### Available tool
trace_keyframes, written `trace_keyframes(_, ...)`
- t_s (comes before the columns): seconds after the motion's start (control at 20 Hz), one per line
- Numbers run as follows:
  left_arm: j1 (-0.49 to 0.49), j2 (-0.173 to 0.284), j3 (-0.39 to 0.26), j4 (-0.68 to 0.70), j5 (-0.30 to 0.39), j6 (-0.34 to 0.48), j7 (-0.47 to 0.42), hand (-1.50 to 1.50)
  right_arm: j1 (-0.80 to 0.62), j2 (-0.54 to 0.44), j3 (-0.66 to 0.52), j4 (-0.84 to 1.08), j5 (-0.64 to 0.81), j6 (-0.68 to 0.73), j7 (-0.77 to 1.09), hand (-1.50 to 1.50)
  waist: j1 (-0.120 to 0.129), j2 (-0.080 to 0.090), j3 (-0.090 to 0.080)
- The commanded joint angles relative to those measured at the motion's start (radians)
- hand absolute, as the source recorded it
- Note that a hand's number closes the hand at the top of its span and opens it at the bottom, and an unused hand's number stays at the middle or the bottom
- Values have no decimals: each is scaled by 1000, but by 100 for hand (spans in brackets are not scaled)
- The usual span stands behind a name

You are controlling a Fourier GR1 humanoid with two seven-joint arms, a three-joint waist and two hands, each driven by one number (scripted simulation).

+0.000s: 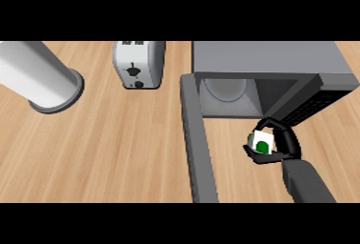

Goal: Pick up the milk, place it into the microwave and close the microwave

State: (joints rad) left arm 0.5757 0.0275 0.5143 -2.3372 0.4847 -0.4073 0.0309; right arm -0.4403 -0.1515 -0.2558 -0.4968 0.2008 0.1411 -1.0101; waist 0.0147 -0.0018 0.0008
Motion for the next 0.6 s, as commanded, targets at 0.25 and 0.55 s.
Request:
trace_keyframes(0.25,77,-26,49,-136,118,-17,47,-150,74,68,83,-343,-33,26,169,150,-12,-6,-2)
trace_keyframes(0.55,-43,22,53,-51,97,16,93,-150,16,149,165,-463,-13,-135,353,150,-11,-1,-1)
